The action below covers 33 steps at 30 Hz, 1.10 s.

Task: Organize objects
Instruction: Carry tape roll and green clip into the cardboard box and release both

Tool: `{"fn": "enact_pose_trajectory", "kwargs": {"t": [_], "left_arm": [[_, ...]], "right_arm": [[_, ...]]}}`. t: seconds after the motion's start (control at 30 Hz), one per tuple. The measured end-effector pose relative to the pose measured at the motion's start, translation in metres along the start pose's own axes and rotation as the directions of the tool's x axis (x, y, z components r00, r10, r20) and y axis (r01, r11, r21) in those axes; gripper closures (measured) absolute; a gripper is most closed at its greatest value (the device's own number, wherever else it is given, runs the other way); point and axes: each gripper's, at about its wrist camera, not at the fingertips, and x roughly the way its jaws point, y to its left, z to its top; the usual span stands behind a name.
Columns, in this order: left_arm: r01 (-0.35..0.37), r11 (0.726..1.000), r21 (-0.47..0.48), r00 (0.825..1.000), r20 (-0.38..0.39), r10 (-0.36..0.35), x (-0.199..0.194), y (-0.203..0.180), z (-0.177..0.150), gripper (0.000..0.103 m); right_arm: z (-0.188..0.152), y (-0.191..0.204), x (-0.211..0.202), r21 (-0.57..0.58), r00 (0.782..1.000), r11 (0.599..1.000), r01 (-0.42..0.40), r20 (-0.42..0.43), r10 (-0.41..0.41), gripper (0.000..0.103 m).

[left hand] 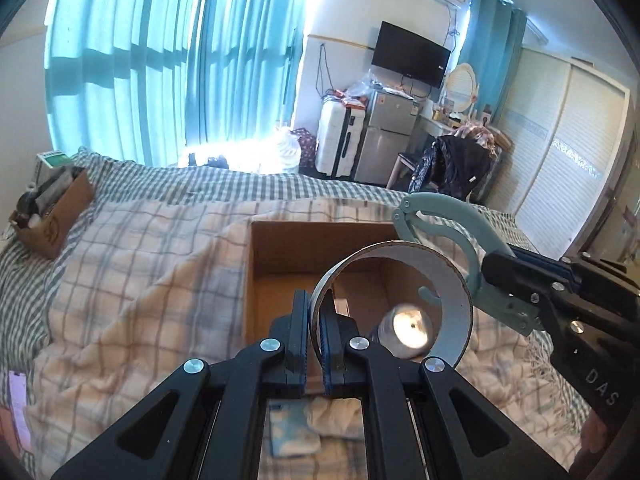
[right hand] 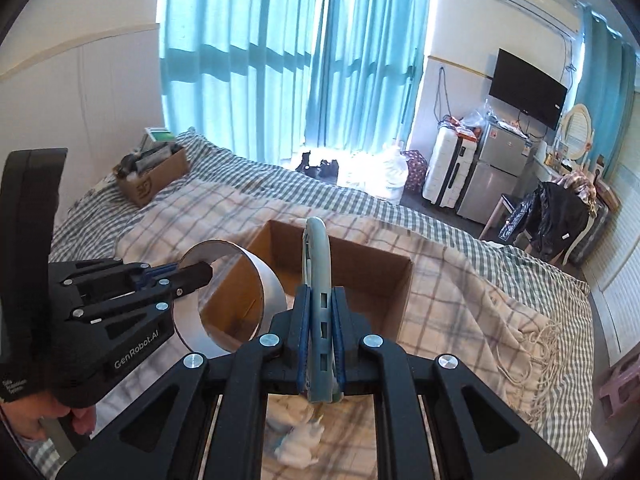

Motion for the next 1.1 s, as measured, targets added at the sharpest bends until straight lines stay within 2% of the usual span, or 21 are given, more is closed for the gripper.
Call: {"fn": "enact_pose_trajectory", "kwargs": {"t": [0.2, 0.47, 0.6, 0.77, 0.8, 0.83, 0.87, 0.9, 1.0, 1.03, 1.1], "left_arm": [[0.016, 1.0, 0.003, 0.998, -0.061, -0.015, 0.058, 0.008, 0.012, 0.098], [0.038, 0.999, 0.013, 0.994, -0.102, -0.037, 0.113, 0.004, 0.002, 0.098], [0.063, 0.998, -0.004, 0.993, -0.104, -0.063, 0.121, 0.002, 0.008, 0.098], [0.044, 0.999, 0.025, 0.993, -0.113, -0.041, 0.121, -0.008, 0.011, 0.095], [0.035, 0.999, 0.019, 0.992, -0.12, -0.032, 0.119, -0.008, 0.012, 0.091], [0.027, 1.0, 0.014, 0.992, -0.126, -0.025, 0.118, -0.008, 0.012, 0.086], [0.021, 1.0, 0.005, 0.991, -0.135, -0.02, 0.115, -0.008, 0.012, 0.075], [0.016, 1.0, -0.004, 0.99, -0.143, -0.016, 0.112, -0.008, 0.012, 0.065], [-0.001, 1.0, -0.001, 0.991, -0.132, 0.001, 0.092, -0.009, 0.015, 0.046], [-0.013, 1.0, 0.011, 0.992, -0.123, 0.014, 0.083, -0.009, 0.015, 0.043], [-0.033, 0.999, 0.033, 0.994, -0.099, 0.036, 0.062, -0.009, 0.015, 0.027]], "right_arm": [[0.011, -0.016, 0.059, 0.031, 0.999, 0.999, 0.014, -0.036, -0.013, 0.094], [-0.014, -0.033, 0.12, 0.104, 0.994, 0.995, 0.006, -0.105, 0.005, 0.093], [-0.02, -0.05, 0.129, 0.136, 0.994, 0.991, 0.014, -0.108, 0.001, 0.093], [-0.023, -0.066, 0.122, 0.205, 0.997, 0.979, -0.015, -0.071, 0.03, 0.092], [-0.024, -0.069, 0.116, 0.219, 0.998, 0.975, -0.026, -0.055, 0.039, 0.09], [-0.024, -0.071, 0.11, 0.225, 0.998, 0.974, -0.034, -0.043, 0.045, 0.08], [-0.023, -0.072, 0.104, 0.227, 0.999, 0.973, -0.035, -0.031, 0.044, 0.069], [-0.023, -0.073, 0.096, 0.23, 0.999, 0.973, -0.028, -0.02, 0.033, 0.065], [-0.024, -0.074, 0.073, 0.24, 1.0, 0.971, -0.007, -0.012, 0.01, 0.064], [-0.023, -0.073, 0.068, 0.239, 1.0, 0.971, -0.004, -0.015, 0.008, 0.063], [-0.026, -0.069, 0.052, 0.228, 1.0, 0.974, 0.021, -0.022, -0.017, 0.057]]}}
